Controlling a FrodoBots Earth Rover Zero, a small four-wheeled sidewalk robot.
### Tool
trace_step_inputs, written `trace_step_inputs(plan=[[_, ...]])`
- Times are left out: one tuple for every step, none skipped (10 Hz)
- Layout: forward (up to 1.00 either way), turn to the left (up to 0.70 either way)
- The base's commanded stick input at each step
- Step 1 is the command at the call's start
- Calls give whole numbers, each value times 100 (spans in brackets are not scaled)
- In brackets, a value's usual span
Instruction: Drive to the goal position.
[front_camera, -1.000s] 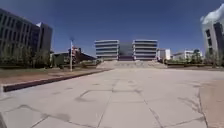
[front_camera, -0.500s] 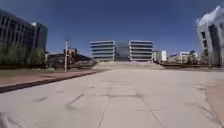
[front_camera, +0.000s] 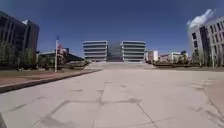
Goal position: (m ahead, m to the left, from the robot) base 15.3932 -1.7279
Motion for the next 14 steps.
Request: trace_step_inputs(plan=[[70,1],[70,1],[70,1],[70,1],[70,1],[70,1],[70,1],[70,1],[70,1],[70,1],[70,1],[70,1],[70,1],[70,1]])
